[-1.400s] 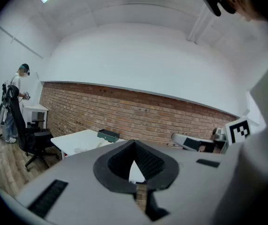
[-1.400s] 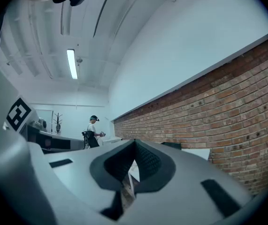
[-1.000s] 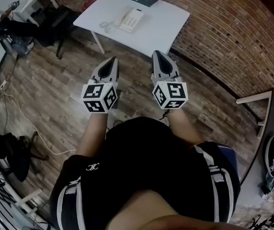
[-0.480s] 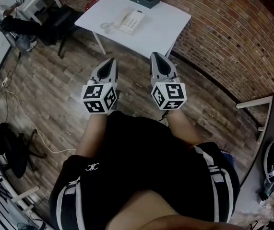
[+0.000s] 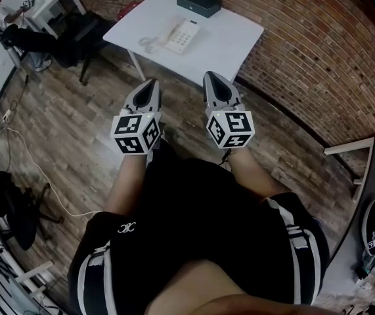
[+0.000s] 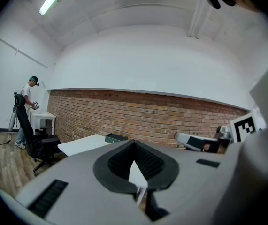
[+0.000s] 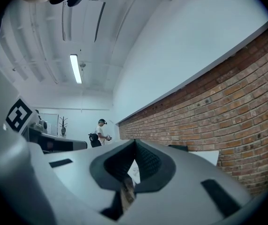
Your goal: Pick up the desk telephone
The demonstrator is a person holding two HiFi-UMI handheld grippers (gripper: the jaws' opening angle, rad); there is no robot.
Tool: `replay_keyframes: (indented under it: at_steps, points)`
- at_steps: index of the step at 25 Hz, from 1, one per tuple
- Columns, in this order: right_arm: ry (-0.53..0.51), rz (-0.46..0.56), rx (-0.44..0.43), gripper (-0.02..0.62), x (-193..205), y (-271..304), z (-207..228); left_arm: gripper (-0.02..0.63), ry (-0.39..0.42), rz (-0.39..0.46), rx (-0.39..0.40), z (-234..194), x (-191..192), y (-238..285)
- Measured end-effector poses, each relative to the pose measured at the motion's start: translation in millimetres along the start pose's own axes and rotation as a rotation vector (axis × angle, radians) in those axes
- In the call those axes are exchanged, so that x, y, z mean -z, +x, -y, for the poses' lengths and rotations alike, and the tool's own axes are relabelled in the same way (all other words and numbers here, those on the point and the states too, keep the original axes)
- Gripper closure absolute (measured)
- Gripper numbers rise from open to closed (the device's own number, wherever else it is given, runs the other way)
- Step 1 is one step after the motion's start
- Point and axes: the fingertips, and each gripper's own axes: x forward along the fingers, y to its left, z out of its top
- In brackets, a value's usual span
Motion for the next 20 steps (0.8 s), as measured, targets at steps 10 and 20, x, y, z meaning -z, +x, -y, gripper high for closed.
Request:
replay_keyframes:
  at_steps: [10,20]
  points:
    - [-0.012,-0.039,0.015,0.597,10,78,24,0.606,-0.010,0.013,0.034,-50,-15,71]
    - [0.018,-0.080,0.081,0.597,15,187,53,0.606,-0.016,-0.032,0.085,-123,-41,165]
